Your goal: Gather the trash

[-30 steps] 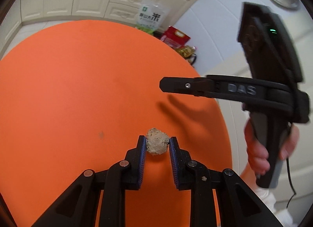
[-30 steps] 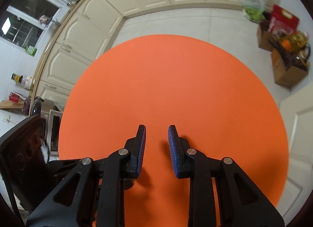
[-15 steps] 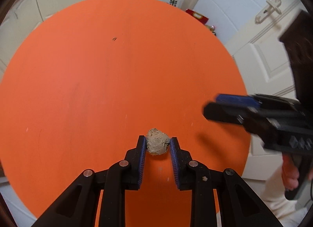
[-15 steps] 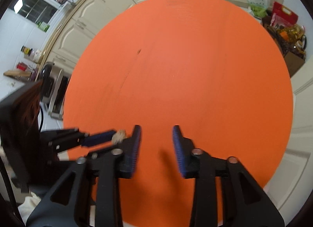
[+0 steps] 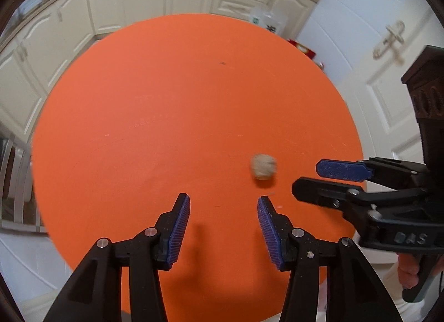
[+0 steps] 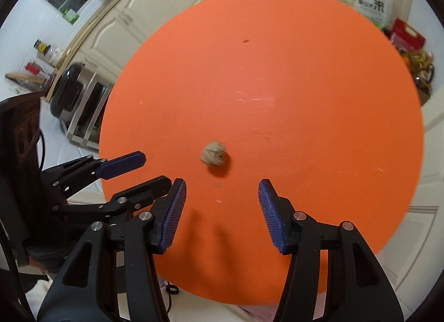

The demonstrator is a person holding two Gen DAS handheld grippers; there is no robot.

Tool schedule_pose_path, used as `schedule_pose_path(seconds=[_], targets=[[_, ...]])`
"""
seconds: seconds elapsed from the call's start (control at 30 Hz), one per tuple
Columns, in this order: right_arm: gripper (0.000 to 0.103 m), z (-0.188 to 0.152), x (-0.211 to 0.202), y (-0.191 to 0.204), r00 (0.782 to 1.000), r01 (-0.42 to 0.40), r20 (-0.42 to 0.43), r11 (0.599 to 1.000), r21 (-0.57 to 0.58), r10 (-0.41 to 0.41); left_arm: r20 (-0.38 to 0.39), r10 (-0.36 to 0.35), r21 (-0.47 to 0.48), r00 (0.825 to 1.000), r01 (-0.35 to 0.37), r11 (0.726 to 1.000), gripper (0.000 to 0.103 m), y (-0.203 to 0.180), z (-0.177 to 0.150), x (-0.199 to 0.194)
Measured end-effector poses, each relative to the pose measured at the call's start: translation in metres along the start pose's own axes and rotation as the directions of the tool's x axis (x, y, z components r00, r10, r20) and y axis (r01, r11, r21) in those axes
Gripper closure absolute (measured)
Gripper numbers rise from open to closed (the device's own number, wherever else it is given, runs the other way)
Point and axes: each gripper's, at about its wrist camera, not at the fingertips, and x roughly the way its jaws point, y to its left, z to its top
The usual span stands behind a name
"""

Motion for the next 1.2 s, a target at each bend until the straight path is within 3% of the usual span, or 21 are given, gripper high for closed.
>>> schedule_pose_path(seconds=[0.23,0.33,0.53,0.67,0.7,0.97,1.2], targets=[[0.062,0.015,0.033,0.016,0.997,0.039,-0.061,0.999,-0.003,-0.039,0.023,0.024,-0.089,0.999,-0.022,0.996,0.055,0.036,-0.026,-0.008],[0.058,0.017,0.035,0.017,0.993,0.117,-0.029,0.993,-0.008,-0.117,0.009,0.019,-0.115,1.000,-0.018,0.993,0.055,0.048,-0.034,-0.006],[0.059,0.011,0.044,0.014,0.981,0.186,-0.054,0.983,-0.003,-0.186,0.002,0.037,-0.111,0.999,-0.037,0.993,0.055,0.042,-0.012,-0.006],[0.070,0.009,0.042,0.009,0.985,0.170,-0.038,0.985,-0.005,-0.170,-0.001,0.041,-0.104,0.999,-0.041,0.994,0.055,0.037,0.000,-0.001],[0.078,0.008,0.041,0.008,0.984,0.175,-0.028,0.984,-0.005,-0.175,-0.003,0.041,-0.106,0.999,-0.041,0.994,0.055,0.038,0.002,0.001],[0.078,0.006,0.032,0.002,0.990,0.139,-0.027,0.990,0.002,-0.139,0.007,0.048,-0.098,0.999,-0.047,0.994,0.055,0.031,0.009,0.003],[0.078,-0.004,0.002,-0.011,0.992,0.124,0.033,0.991,0.045,-0.125,0.028,0.039,-0.028,0.999,-0.039,0.999,0.055,0.004,0.016,0.001]])
